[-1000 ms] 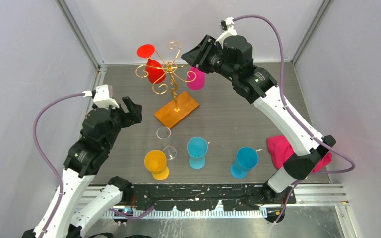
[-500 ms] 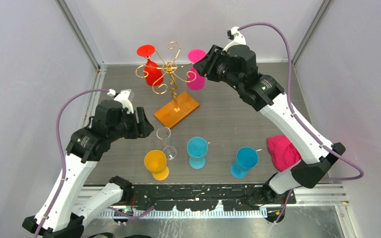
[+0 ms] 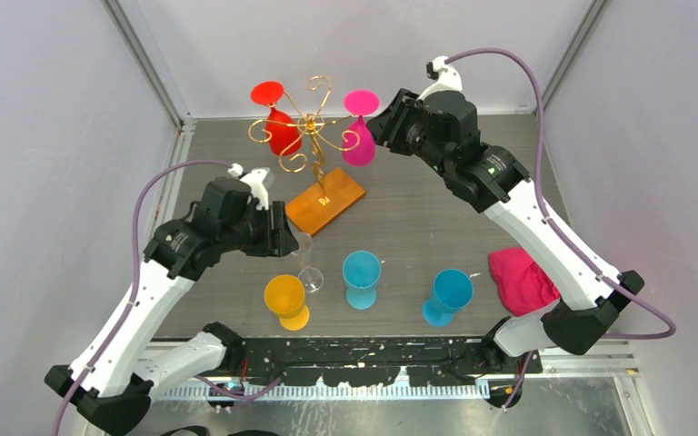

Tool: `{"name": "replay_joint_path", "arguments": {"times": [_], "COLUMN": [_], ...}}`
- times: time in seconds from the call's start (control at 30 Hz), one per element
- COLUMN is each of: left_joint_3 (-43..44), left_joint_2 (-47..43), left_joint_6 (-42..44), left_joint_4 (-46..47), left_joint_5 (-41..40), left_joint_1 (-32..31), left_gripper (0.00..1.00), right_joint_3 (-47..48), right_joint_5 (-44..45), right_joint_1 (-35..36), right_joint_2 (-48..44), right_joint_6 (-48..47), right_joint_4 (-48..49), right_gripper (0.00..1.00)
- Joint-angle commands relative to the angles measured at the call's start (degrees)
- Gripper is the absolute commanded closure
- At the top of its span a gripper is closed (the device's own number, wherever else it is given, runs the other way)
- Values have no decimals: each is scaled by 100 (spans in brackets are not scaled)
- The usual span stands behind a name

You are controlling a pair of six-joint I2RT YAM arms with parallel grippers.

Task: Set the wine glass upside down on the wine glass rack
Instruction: Pick up the wine glass at the center of the board.

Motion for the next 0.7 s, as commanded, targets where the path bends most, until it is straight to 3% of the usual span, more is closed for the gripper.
{"name": "replay_joint_path", "arguments": {"times": [0.0,0.43,0.67], "left_joint_3": [65,-106,-68], "left_joint_2": [153,555,743], "left_joint_6": [49,146,184], "left_joint_4": [128,404,425], "left_joint_5": [-254,-1009,-998], "left_joint_1": [-242,-419,-425], "left_gripper": [47,50,60], "right_joint_3": [-92,-554,-673], "right_joint_5": [212,283,299], "right_joint_1": [35,31,30], "right_joint_2": [-298,-693,-783], "right_joint_6": [-162,-180,-180], "right_joint_4": [280,517,584], "right_gripper": [55,54,53]}}
